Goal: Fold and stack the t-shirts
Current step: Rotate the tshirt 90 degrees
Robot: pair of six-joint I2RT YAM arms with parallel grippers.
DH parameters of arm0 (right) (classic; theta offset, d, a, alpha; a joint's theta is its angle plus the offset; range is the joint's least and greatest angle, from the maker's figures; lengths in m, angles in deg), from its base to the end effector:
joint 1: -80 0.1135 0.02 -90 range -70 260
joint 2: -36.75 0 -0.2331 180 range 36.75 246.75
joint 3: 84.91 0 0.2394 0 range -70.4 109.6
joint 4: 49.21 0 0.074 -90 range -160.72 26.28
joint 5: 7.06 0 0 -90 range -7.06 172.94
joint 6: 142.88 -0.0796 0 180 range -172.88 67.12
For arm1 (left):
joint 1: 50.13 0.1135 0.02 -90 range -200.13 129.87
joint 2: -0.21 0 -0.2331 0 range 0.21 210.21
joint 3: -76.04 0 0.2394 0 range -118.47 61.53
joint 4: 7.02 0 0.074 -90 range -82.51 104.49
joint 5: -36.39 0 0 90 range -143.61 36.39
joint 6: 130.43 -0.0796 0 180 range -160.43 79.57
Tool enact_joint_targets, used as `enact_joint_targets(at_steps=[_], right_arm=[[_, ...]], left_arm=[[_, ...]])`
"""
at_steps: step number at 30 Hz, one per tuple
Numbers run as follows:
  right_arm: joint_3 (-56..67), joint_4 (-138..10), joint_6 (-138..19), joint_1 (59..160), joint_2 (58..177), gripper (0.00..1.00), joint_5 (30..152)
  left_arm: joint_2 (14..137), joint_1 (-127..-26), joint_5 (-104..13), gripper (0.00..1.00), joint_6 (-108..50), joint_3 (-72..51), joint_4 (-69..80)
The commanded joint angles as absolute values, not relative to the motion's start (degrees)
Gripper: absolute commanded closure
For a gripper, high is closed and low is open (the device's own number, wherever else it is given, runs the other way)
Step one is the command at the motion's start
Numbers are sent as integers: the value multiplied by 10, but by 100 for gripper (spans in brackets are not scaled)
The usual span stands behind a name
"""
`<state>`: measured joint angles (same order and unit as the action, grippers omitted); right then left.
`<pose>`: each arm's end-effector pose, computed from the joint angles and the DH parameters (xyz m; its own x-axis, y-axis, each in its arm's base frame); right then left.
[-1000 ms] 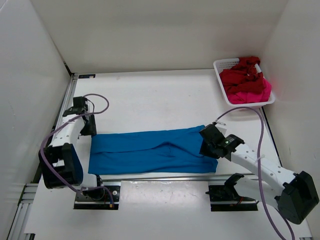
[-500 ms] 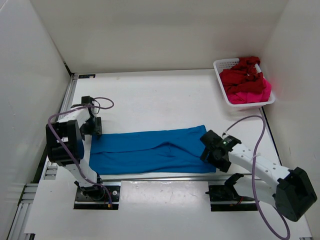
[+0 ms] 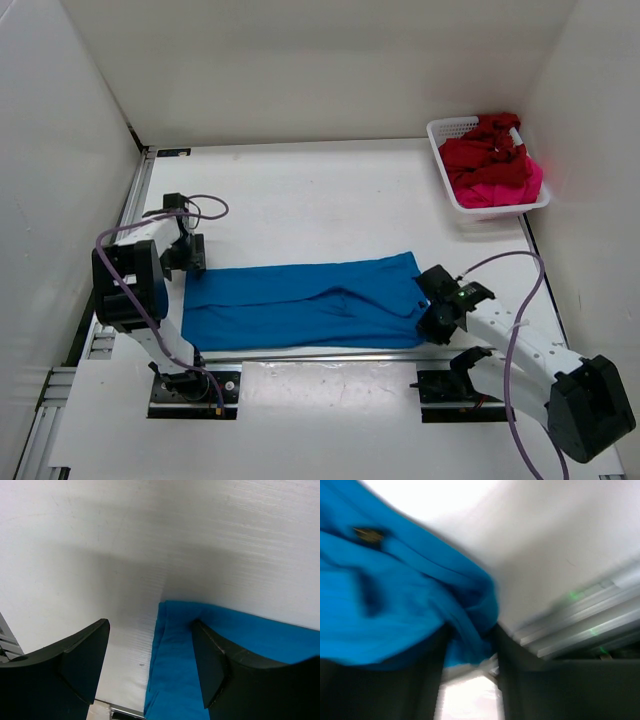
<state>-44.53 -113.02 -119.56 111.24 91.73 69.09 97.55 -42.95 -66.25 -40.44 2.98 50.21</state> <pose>0.1367 0.0606 0.0959 -0.7562 0.5841 -0.2949 0.5861 0.8050 0.0917 0.2859 0.0536 0.0962 -0.9813 -0.1234 -0.1476 -0.1538 0.9641 0.2165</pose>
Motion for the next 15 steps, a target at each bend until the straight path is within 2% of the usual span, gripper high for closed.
enact_joint_targets(at_steps=[1, 4, 5, 8, 12, 14, 15], right_arm=[[-467, -999, -1151, 1080, 952, 78, 670], [-432, -959, -1086, 1049, 991, 90, 700], [-418, -949, -1068, 1042, 1008, 90, 705], [-314, -943, -997, 1021, 1118, 100, 716], [-80, -969, -929, 1015, 1325, 100, 722], [5, -987, -907, 1015, 1391, 100, 722], [96, -995, -902, 1009, 1455, 100, 722]], left_arm=[[956, -421, -655, 22, -404, 41, 494], [950, -409, -655, 22, -404, 47, 494], [944, -403, -655, 22, -404, 53, 494], [934, -398, -660, 21, -404, 53, 494], [923, -375, -671, 18, -404, 48, 506], [923, -362, -671, 16, -404, 34, 506], [923, -350, -666, 14, -404, 22, 520]])
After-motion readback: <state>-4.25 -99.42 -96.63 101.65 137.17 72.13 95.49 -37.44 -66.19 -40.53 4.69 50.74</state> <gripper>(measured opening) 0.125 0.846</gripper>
